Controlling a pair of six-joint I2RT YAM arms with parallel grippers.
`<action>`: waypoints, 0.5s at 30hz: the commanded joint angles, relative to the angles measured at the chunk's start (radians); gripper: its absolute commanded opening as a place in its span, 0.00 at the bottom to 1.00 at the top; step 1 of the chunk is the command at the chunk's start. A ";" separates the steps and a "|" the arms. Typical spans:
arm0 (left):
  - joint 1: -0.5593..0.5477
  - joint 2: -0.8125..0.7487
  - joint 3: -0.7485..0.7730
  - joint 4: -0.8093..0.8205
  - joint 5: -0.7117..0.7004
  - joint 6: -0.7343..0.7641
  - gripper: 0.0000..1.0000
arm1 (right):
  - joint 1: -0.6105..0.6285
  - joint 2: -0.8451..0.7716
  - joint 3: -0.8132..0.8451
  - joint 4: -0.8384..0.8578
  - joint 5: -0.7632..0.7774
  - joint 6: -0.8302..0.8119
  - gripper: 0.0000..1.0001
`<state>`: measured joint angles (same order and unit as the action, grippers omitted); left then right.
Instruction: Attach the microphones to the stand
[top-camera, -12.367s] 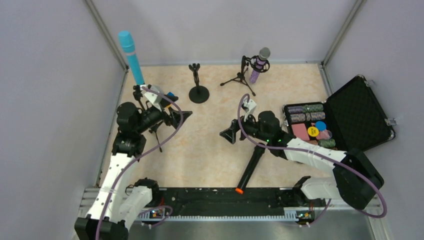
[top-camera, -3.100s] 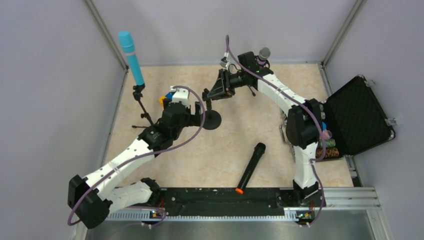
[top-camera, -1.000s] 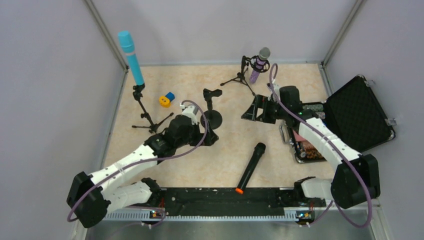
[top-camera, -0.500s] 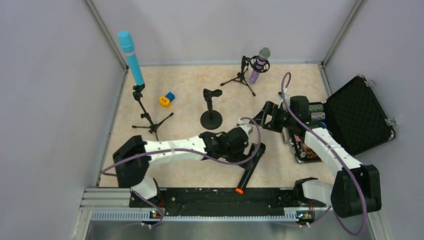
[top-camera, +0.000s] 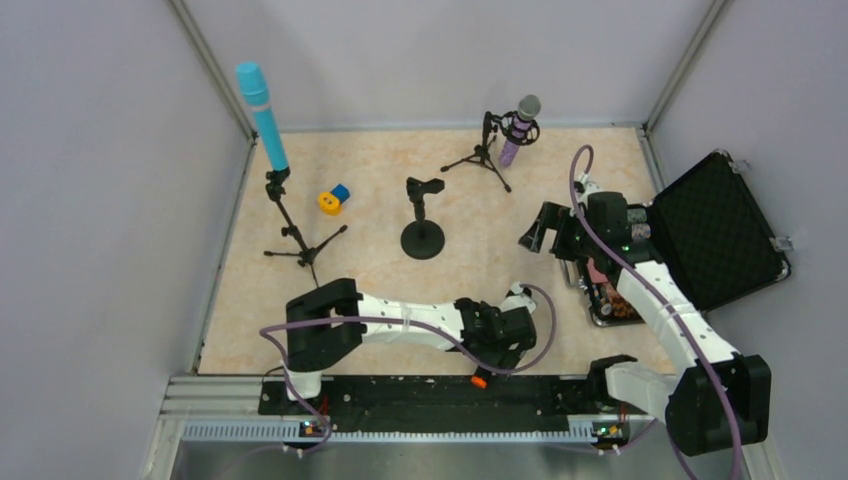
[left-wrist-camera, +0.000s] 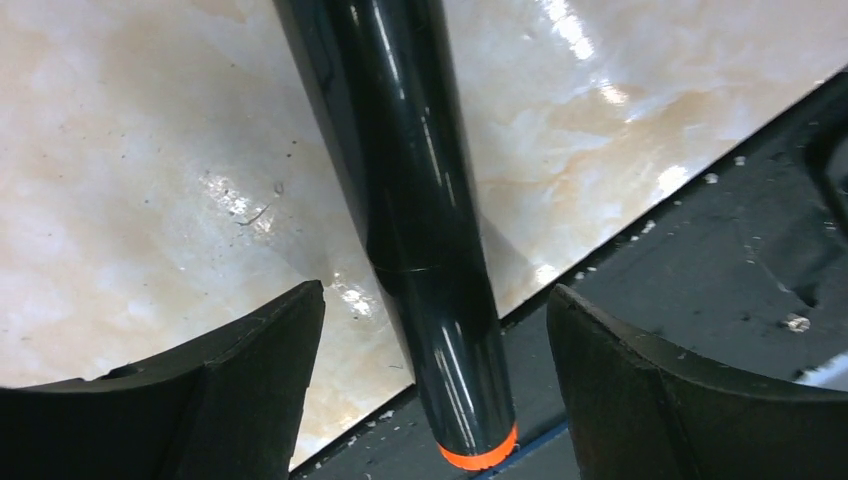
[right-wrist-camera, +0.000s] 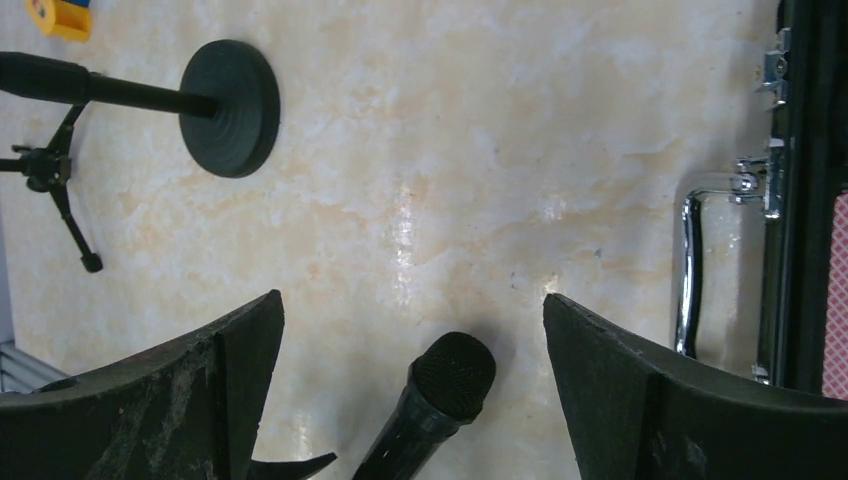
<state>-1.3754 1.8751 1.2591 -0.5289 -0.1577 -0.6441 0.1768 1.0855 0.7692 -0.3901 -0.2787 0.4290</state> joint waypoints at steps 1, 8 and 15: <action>-0.027 0.034 0.047 -0.057 -0.131 -0.037 0.84 | -0.015 -0.009 0.045 -0.014 0.061 -0.018 0.98; -0.033 0.039 0.009 -0.080 -0.202 -0.078 0.64 | -0.015 -0.002 0.042 -0.007 0.047 -0.012 0.98; -0.030 0.020 -0.039 0.001 -0.130 -0.035 0.38 | -0.015 0.007 0.034 0.009 0.015 -0.003 0.98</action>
<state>-1.4063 1.9057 1.2537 -0.5510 -0.3058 -0.7025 0.1715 1.0889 0.7692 -0.4088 -0.2489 0.4271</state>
